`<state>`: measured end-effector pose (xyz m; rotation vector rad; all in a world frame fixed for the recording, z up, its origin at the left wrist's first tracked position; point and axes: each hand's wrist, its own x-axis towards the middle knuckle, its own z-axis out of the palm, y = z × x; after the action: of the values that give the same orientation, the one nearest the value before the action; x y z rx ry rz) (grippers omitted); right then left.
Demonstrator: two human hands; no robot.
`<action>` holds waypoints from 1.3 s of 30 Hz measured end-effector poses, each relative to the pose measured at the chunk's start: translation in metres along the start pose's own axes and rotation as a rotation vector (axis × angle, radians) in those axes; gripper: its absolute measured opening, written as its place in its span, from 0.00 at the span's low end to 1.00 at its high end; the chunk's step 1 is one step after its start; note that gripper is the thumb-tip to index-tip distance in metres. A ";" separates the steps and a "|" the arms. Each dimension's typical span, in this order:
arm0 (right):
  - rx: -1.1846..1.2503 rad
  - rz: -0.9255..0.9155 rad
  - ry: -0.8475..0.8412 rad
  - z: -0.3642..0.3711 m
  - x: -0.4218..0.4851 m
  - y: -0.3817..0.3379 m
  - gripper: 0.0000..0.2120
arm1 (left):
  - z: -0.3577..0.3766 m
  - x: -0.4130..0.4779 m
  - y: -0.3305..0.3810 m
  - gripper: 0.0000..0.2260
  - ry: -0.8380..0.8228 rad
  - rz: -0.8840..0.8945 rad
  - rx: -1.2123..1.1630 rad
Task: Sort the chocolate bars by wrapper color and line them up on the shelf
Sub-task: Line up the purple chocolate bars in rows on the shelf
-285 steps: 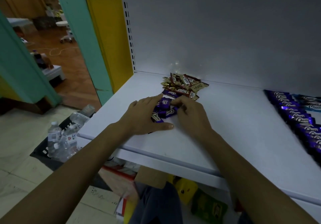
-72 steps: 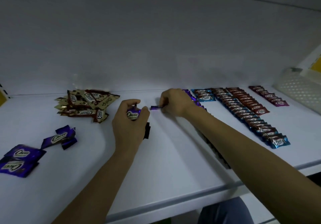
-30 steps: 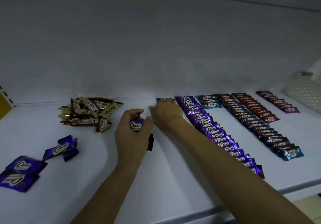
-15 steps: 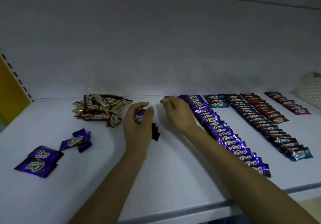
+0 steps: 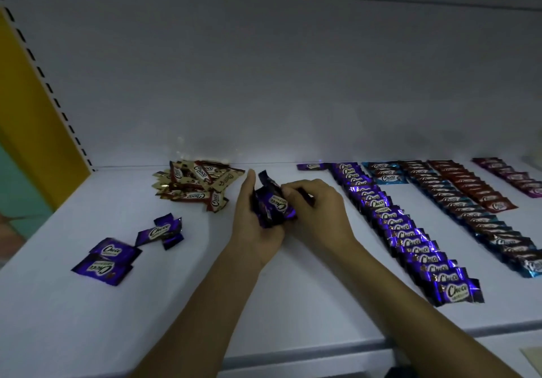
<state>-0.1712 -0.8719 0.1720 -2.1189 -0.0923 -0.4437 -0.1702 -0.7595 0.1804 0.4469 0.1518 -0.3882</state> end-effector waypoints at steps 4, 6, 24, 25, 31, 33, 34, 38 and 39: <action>0.345 0.182 -0.073 -0.011 0.007 -0.010 0.06 | 0.002 0.000 0.002 0.17 0.000 -0.016 0.037; 0.460 0.250 -0.094 -0.018 0.007 -0.014 0.06 | 0.003 0.001 0.001 0.13 0.035 -0.008 0.067; -0.331 -0.112 -0.224 -0.038 -0.001 0.030 0.08 | -0.007 0.009 -0.007 0.05 0.303 0.562 0.718; -0.343 -0.142 -0.240 -0.040 -0.002 0.030 0.06 | -0.006 0.009 -0.009 0.05 0.300 0.587 0.737; -0.435 -0.100 -0.184 -0.047 0.000 0.034 0.10 | -0.006 0.008 -0.016 0.07 0.262 0.676 0.828; -0.593 -0.124 -0.261 -0.042 0.005 0.031 0.11 | -0.007 0.009 -0.017 0.06 0.255 0.694 0.839; -0.666 -0.126 -0.302 -0.040 0.008 0.029 0.10 | -0.007 0.009 -0.018 0.06 0.254 0.701 0.845; -0.783 -0.124 -0.272 -0.038 0.022 0.019 0.08 | -0.009 0.009 -0.019 0.07 0.263 0.720 0.869; -0.819 -0.132 -0.240 -0.038 0.028 0.020 0.09 | -0.009 0.009 -0.019 0.07 0.268 0.731 0.874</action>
<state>-0.1508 -0.9168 0.1850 -2.9827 -0.2180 -0.3275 -0.1697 -0.7744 0.1628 1.3642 0.0608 0.3628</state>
